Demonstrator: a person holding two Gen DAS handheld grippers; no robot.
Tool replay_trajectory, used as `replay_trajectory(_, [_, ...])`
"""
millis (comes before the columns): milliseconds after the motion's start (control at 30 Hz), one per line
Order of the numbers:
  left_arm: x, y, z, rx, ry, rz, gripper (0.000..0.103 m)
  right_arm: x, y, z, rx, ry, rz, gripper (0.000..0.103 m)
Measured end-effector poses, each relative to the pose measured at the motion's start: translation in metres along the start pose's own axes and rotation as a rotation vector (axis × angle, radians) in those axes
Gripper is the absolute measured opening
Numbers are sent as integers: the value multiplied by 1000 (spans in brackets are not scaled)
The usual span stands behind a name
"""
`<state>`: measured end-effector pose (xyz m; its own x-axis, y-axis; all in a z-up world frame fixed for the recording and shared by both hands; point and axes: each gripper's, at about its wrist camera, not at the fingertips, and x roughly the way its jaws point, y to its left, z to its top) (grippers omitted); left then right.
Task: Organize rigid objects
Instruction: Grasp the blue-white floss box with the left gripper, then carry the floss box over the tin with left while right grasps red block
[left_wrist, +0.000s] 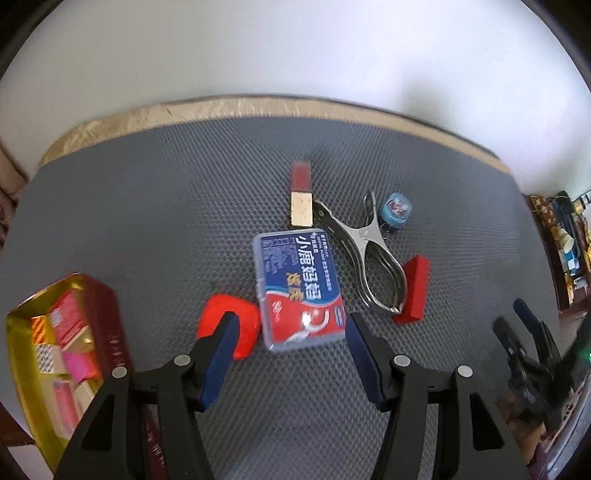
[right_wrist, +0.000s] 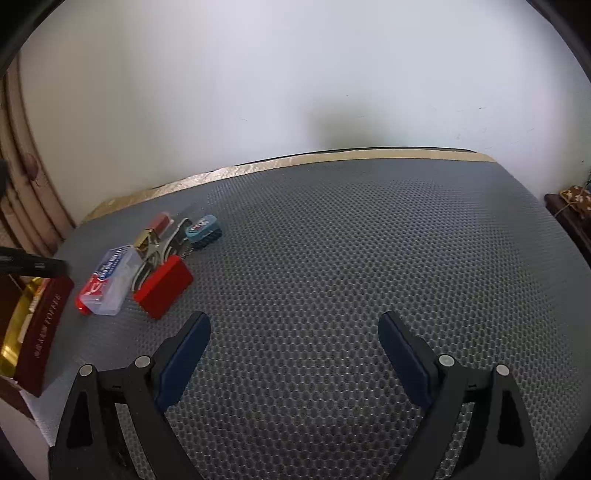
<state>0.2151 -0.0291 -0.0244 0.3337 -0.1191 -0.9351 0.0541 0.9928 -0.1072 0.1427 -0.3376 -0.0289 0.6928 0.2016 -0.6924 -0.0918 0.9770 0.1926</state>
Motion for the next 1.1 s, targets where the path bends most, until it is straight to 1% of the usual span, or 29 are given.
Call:
replay_trajectory(133, [23, 5, 13, -48, 56, -24, 61, 0, -2, 0, 14, 8, 32, 91])
replay_trajectory(233, [36, 6, 21, -60, 90, -13, 61, 1, -2, 1, 12, 10, 47, 91])
replay_trajectory(300, [40, 7, 24, -63, 97, -15, 62, 1, -1, 1, 11, 13, 57, 91])
replay_trajectory(400, [47, 3, 33, -54, 106, -9, 62, -3, -4, 1, 13, 12, 64, 91])
replay_trajectory(533, [56, -10, 43, -23, 119, 36, 64, -3, -6, 1, 18, 14, 72, 91])
replay_trajectory(767, [91, -23, 50, -3, 205, 57, 65, 1, -6, 4, 15, 22, 78, 91])
replay_trajectory(833, [92, -27, 51, 1, 176, 78, 63, 2, -7, 4, 16, 26, 76, 91])
replay_trajectory(867, [92, -28, 51, 7, 174, 86, 63, 3, -7, 4, 16, 29, 75, 91])
replay_trajectory(967, [87, -31, 47, 3, 142, 90, 62, 7, -8, 4, 17, 42, 71, 91])
replay_trajectory(1100, [53, -32, 27, -7, 62, 59, 62, 11, -8, 3, 21, 58, 55, 91])
